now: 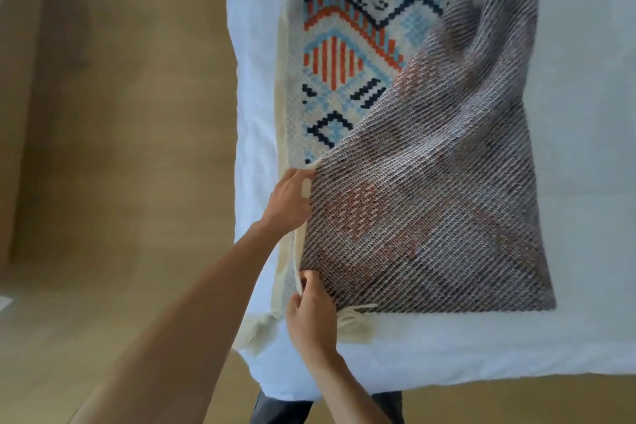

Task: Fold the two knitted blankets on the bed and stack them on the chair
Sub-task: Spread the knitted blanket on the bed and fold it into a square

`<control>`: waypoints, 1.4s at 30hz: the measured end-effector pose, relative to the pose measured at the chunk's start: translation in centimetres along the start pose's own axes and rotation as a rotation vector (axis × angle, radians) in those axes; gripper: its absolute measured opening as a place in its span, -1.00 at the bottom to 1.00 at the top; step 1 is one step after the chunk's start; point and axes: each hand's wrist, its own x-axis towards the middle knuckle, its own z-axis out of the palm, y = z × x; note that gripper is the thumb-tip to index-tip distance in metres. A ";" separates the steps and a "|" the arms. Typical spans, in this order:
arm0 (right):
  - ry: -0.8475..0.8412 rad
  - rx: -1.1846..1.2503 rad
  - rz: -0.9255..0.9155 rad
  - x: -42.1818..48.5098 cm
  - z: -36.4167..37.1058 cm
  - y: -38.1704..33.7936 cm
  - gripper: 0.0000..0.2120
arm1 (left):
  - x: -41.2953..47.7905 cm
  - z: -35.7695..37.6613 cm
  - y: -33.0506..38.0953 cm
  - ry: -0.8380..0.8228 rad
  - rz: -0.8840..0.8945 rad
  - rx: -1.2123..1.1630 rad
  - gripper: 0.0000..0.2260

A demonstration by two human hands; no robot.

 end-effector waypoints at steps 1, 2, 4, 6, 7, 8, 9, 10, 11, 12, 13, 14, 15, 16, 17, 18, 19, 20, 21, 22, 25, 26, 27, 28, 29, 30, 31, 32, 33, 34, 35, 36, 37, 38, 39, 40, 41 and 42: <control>-0.001 -0.009 0.009 0.0 0.6 -0.3 -0.75 | 0.0 -0.1 -0.4 0.001 0.008 0.001 -0.54; -0.005 -0.016 0.016 0.0 1.2 -0.7 -0.75 | -0.1 -0.3 -0.9 0.005 0.011 -0.002 -0.53; -0.018 -0.034 0.023 0.1 2.2 -1.2 -0.74 | -0.2 -0.4 -1.7 0.007 0.015 -0.006 -0.52; -0.046 -0.044 0.028 0.1 2.8 -1.3 -0.72 | -0.4 -0.5 -2.4 0.002 0.003 -0.005 -0.52; -0.074 -0.026 0.030 0.1 2.9 -1.2 -0.70 | -0.4 -0.6 -2.8 0.002 -0.013 0.000 -0.50; -0.118 0.014 0.038 0.3 2.8 -1.1 -0.66 | -0.6 -0.6 -3.3 -0.005 -0.040 0.010 -0.48; -0.179 0.068 0.053 0.4 2.6 -0.9 -0.62 | -1.0 -0.5 -3.7 -0.024 -0.076 0.024 -0.46; -0.237 0.122 0.067 0.5 2.2 -0.6 -0.59 | -1.6 -0.3 -4.2 -0.057 -0.109 0.038 -0.46; -0.264 0.161 0.070 0.6 1.7 -0.4 -0.57 | -2.4 0.0 -4.7 -0.100 -0.139 0.048 -0.49; -0.251 0.178 0.064 0.7 1.1 0.0 -0.56 | -3.4 0.5 -5.1 -0.149 -0.175 0.043 -0.51; -0.214 0.186 0.058 0.8 0.5 0.4 -0.55 | -4.5 1.0 -5.5 -0.199 -0.227 0.019 -0.51; -0.167 0.188 0.054 1.0 -0.2 0.7 -0.56 | -5.7 1.6 -5.9 -0.247 -0.287 -0.011 -0.52; -0.117 0.185 0.045 1.2 -0.8 1.2 -0.59 | -6.9 2.3 -6.3 -0.287 -0.340 -0.026 -0.55; -0.065 0.170 0.024 1.5 -1.4 1.8 -0.64 | -8.1 3.1 -6.7 -0.324 -0.376 -0.018 -0.58; -0.023 0.145 -0.001 1.6 -1.9 2.3 -0.67 | -9.3 3.9 -7.1 -0.362 -0.402 0.006 -0.59; 0.000 0.113 -0.022 1.8 -2.3 2.7 -0.69 | -10.5 4.7 -7.5 -0.395 -0.418 0.028 -0.61; 0.002 0.083 -0.032 1.9 -2.7 3.1 -0.69 | -11.8 5.4 -7.9 -0.417 -0.426 0.047 -0.63; -0.009 0.052 -0.042 1.9 -3.0 3.5 -0.69 | -12.9 5.9 -8.4 -0.425 -0.431 0.065 -0.67; -0.025 0.017 -0.058 2.0 -3.2 3.8 -0.69 | -13.9 6.3 -8.8 -0.427 -0.433 0.089 -0.72; -0.041 -0.021 -0.079 1.9 -3.3 4.1 -0.69 | -14.8 6.4 -9.1 -0.434 -0.431 0.125 -0.76; -0.093 -0.123 -0.114 1.5 -3.3 4.4 -0.68 | -16.2 5.8 -9.0 -0.452 -0.386 0.313 -0.78; -0.111 -0.148 -0.114 1.2 -3.3 4.4 -0.68 | -16.5 5.5 -8.5 -0.447 -0.378 0.369 -0.75; -0.124 -0.169 -0.110 1.0 -3.2 4.2 -0.68 | -16.5 5.2 -7.9 -0.441 -0.376 0.404 -0.71; -0.132 -0.186 -0.103 0.9 -3.2 3.9 -0.68 | -16.5 4.9 -7.1 -0.432 -0.376 0.418 -0.67; -0.139 -0.192 -0.092 0.8 -3.3 3.6 -0.68 | -16.5 4.5 -6.4 -0.421 -0.378 0.415 -0.64; -0.146 -0.187 -0.080 0.7 -3.4 3.1 -0.67 | -16.4 4.0 -5.7 -0.408 -0.380 0.399 -0.62; -0.158 -0.176 -0.069 0.7 -3.6 2.7 -0.67 | -16.3 3.4 -5.1 -0.399 -0.383 0.379 -0.59; -0.169 -0.161 -0.063 0.6 -3.8 2.2 -0.67 | -16.2 2.7 -4.6 -0.394 -0.383 0.362 -0.58; -0.172 -0.147 -0.057 0.5 -4.1 1.7 -0.67 | -16.0 1.8 -4.1 -0.393 -0.376 0.350 -0.58; -0.165 -0.133 -0.051 0.3 -4.4 1.1 -0.67 | -15.8 0.9 -3.7 -0.400 -0.363 0.343 -0.60; -0.157 -0.118 -0.037 0.2 -4.7 0.5 -0.67 | -15.4 0.0 -3.3 -0.410 -0.343 0.338 -0.63; -0.145 -0.103 -0.019 0.1 -4.9 -0.1 -0.67 | -15.1 -1.0 -3.0 -0.420 -0.315 0.333 -0.65; -0.139 -0.091 0.007 0.1 -5.1 -0.8 -0.66 | -14.6 -1.9 -2.6 -0.425 -0.289 0.319 -0.67; -0.137 -0.069 0.041 0.1 -5.2 -1.4 -0.66 | -14.1 -2.9 -2.3 -0.425 -0.272 0.298 -0.69; -0.144 -0.039 0.082 0.0 -5.3 -2.1 -0.65 | -13.7 -3.9 -2.2 -0.422 -0.261 0.275 -0.70; -0.156 -0.011 0.120 0.0 -5.3 -2.6 -0.65 | -13.2 -5.1 -2.2 -0.420 -0.251 0.254 -0.71; -0.173 0.005 0.155 -0.1 -5.5 -3.2 -0.65 | -12.7 -6.3 -2.5 -0.422 -0.243 0.231 -0.72; -0.188 0.006 0.188 -0.2 -5.4 -3.7 -0.65 | -12.3 -7.5 -3.0 -0.431 -0.234 0.208 -0.73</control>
